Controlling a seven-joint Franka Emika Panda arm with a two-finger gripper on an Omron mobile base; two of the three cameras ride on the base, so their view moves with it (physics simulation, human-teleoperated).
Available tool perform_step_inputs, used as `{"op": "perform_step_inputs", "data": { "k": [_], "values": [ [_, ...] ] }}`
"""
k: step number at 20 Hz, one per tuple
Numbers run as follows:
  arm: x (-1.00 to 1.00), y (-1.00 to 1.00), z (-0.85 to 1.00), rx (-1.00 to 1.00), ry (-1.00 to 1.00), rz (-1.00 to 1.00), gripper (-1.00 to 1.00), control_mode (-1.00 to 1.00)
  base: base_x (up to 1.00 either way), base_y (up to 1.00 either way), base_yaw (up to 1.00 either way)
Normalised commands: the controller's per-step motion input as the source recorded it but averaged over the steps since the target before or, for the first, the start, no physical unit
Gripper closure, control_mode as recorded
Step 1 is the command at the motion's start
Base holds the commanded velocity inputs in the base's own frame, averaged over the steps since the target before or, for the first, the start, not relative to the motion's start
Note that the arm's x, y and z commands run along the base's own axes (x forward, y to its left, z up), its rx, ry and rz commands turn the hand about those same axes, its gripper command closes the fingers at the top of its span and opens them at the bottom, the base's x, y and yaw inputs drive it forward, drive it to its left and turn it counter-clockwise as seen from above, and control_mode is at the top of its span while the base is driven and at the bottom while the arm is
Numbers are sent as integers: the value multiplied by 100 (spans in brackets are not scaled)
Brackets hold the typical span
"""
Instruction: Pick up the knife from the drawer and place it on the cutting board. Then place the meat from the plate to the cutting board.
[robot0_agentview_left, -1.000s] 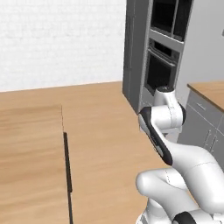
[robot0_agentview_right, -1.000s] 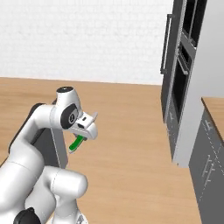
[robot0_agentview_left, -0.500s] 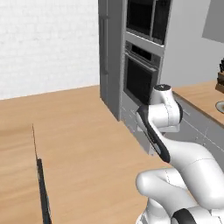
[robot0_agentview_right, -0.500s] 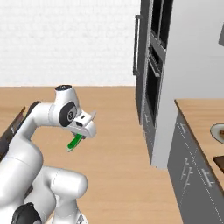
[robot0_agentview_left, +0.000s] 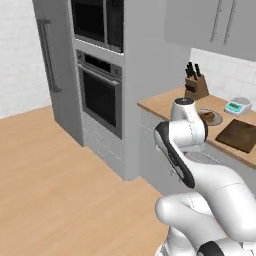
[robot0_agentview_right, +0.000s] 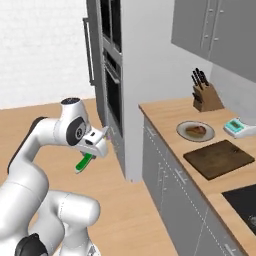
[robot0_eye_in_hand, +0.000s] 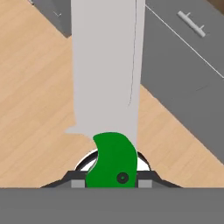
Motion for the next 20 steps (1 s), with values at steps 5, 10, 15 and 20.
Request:
{"op": "perform_step_inputs", "data": {
  "k": [5, 10, 15, 20],
  "values": [
    [0, 0, 0, 0, 0, 0, 100, 100, 26, -11, -57],
    [0, 0, 0, 0, 0, 0, 100, 100, 35, -8, -56],
    [0, 0, 0, 0, 0, 0, 100, 100, 47, -1, -37],
    [0, 0, 0, 0, 0, 0, 100, 100, 69, 0, -20]
  ]
}}
